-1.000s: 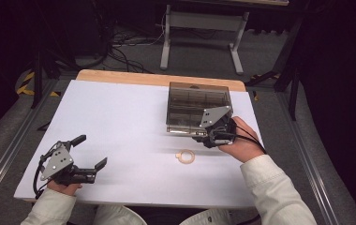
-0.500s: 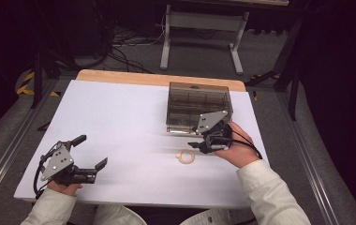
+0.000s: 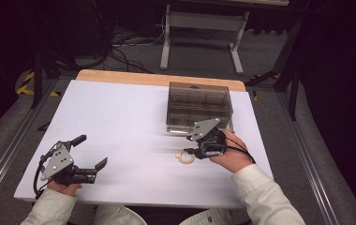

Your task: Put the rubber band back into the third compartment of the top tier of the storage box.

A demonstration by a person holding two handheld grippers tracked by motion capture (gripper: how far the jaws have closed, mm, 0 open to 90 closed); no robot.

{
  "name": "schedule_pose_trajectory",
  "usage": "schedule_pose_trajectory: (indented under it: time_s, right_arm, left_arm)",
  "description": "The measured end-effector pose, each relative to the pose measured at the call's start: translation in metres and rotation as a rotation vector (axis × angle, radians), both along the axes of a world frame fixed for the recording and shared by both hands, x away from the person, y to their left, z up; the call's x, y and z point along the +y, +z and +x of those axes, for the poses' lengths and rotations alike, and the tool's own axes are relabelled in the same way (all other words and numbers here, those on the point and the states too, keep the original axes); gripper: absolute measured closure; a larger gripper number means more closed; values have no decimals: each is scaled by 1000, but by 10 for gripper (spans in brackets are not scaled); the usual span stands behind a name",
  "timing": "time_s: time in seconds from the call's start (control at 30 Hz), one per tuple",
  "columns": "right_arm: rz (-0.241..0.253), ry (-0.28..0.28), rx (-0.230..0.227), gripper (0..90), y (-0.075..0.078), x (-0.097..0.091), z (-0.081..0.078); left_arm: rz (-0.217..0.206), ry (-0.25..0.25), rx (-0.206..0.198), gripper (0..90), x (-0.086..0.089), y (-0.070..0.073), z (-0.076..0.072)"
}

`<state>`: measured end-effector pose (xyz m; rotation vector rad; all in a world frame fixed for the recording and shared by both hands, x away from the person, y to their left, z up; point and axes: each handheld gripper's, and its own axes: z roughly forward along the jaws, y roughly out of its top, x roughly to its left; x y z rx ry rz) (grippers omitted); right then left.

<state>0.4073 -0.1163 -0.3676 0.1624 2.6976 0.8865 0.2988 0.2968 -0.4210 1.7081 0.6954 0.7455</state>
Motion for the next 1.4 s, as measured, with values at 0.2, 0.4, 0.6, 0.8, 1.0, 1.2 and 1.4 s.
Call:
schedule_pose_trajectory:
  time_s: [0.2,0.4,0.6,0.8,1.0,1.2,1.4]
  right_arm:
    - [-30,6,48,564,-18,5,0]
    - [-58,8,74,564,-30,8,2]
    - [-86,16,97,572,-41,11,2]
    - [-113,19,116,577,-47,13,4]
    - [-139,19,138,607,-53,14,4]
    - [-168,20,147,658,-58,17,5]
    - [-198,21,151,747,-61,20,7]
  left_arm:
    - [1,1,0,12,0,0,0]
    - [2,0,-1,12,0,0,0]
    - [1,-1,-1,12,0,0,0]
    - [3,-1,-1,12,0,0,0]
    - [4,-1,1,12,0,0,0]
    - [4,-2,2,12,0,0,0]
    - [10,-4,3,12,-1,0,1]
